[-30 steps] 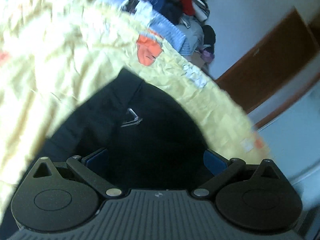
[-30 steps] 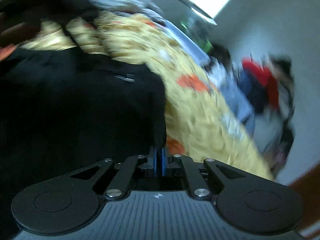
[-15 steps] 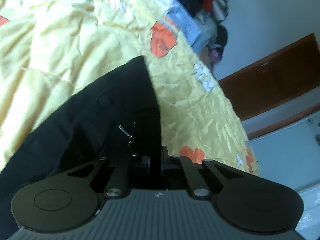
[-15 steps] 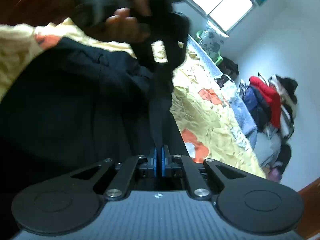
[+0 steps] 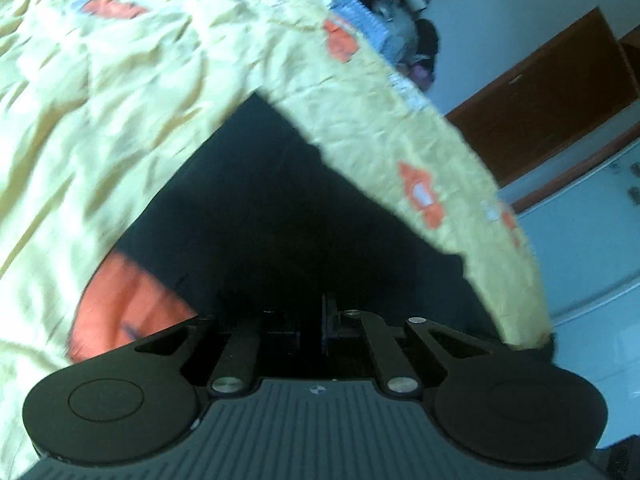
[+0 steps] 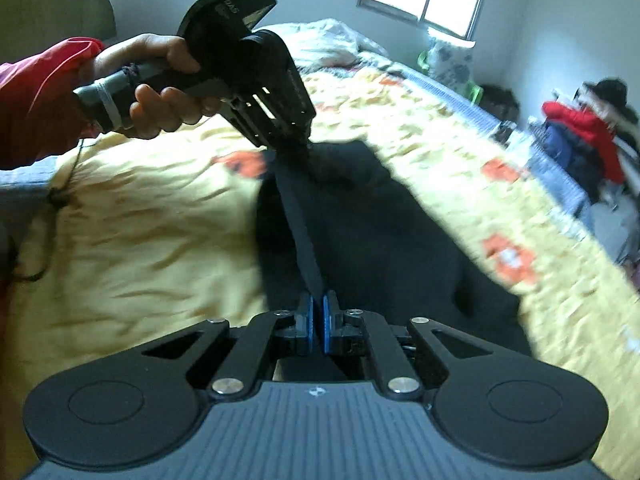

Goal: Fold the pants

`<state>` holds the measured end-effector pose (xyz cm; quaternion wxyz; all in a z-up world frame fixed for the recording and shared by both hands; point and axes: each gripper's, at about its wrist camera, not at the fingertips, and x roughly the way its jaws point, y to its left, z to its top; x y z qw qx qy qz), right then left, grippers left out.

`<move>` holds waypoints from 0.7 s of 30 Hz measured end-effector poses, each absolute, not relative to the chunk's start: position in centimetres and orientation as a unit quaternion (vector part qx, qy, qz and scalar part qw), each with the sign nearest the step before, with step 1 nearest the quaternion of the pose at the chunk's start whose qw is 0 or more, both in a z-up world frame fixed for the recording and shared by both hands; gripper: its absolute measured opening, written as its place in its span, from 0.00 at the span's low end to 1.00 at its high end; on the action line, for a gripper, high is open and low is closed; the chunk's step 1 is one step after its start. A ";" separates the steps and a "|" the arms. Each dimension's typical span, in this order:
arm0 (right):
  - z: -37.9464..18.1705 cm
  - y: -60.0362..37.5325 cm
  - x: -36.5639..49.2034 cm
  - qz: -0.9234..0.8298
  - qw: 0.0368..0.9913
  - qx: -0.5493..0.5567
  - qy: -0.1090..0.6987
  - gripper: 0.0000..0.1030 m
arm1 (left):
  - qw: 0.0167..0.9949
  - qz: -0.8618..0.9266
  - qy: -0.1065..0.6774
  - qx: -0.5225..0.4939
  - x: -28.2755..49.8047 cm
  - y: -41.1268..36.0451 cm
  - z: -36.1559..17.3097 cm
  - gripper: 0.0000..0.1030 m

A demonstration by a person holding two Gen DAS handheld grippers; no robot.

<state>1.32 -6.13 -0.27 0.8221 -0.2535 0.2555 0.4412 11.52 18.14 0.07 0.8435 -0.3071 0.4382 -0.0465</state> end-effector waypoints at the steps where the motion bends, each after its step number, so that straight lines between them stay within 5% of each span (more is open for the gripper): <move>1: -0.9 -6.0 0.6 0.442 0.820 -0.252 0.261 0.05 | 0.843 -0.044 0.441 -0.305 11.4 18.2 -0.4 0.10; 4: -2.8 -5.0 0.0 0.427 0.819 -0.271 0.272 0.07 | 0.855 -0.029 0.434 -0.282 11.0 17.9 -0.5 0.24; 9: -2.7 -5.7 -0.6 0.413 0.838 -0.220 0.282 0.25 | 0.881 0.001 0.422 -0.213 9.3 16.8 1.3 0.49; 17: -0.7 -13.0 -3.1 0.292 0.918 -0.106 0.248 0.27 | 0.924 0.077 0.360 -0.100 6.0 14.6 4.6 0.57; 19: -1.0 -16.0 -3.1 0.229 0.937 -0.064 0.257 0.31 | 0.935 0.077 0.336 -0.084 5.6 13.1 5.5 0.59; 21: -1.3 -19.3 -3.4 0.171 0.948 -0.017 0.266 0.48 | 0.943 0.051 0.319 -0.075 5.7 11.1 6.2 0.68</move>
